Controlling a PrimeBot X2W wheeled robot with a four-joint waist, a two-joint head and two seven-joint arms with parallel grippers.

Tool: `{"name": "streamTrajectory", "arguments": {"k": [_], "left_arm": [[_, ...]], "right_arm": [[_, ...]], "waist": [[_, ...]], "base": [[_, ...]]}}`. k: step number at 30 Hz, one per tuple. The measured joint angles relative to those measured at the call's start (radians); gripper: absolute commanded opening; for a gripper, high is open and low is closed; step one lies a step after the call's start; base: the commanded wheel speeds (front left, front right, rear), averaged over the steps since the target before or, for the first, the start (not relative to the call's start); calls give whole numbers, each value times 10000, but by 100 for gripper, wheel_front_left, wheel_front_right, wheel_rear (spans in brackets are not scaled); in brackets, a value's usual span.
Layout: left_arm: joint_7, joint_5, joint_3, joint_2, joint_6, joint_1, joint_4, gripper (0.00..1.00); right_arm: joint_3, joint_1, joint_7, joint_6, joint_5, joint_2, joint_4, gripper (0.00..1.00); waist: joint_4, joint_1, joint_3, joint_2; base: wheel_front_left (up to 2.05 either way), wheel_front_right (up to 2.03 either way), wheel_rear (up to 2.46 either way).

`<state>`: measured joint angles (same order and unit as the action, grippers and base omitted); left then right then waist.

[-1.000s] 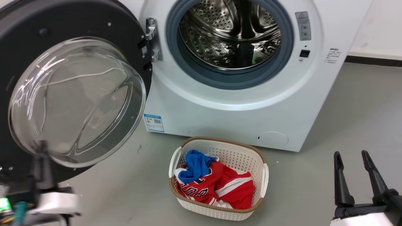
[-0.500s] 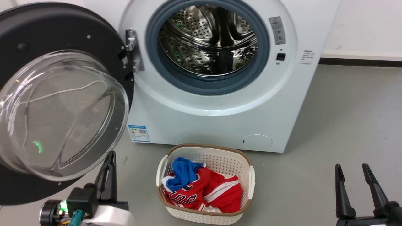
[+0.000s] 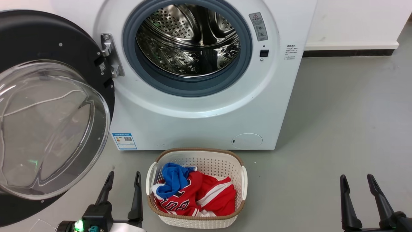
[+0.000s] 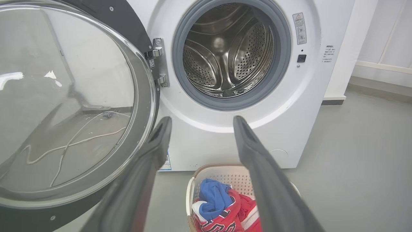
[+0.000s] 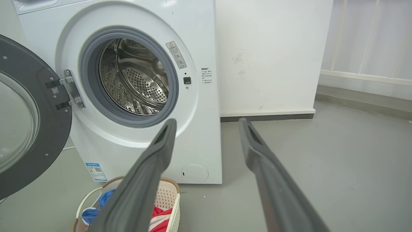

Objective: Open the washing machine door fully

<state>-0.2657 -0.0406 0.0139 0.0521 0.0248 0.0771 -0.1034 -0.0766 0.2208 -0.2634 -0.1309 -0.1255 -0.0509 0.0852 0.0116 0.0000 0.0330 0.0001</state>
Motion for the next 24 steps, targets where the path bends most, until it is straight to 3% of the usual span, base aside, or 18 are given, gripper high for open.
{"name": "streamTrajectory", "arguments": {"k": [17,18,24], "left_arm": [[-2,6,161,-4,-472,1,-42,100],[-2,6,161,-4,-464,9,-119,0],[174,-408,102,-8,-424,165,-614,0]], "right_arm": [[-59,-61,2,0,-88,0,-86,100],[-54,-52,2,0,-88,2,-169,0],[-10,48,92,0,-479,4,-596,0]], "waist": [[-25,0,-52,0],[-25,0,-51,0],[-28,0,-57,0]], "base": [[0,0,0],[0,0,0],[0,0,0]]}}
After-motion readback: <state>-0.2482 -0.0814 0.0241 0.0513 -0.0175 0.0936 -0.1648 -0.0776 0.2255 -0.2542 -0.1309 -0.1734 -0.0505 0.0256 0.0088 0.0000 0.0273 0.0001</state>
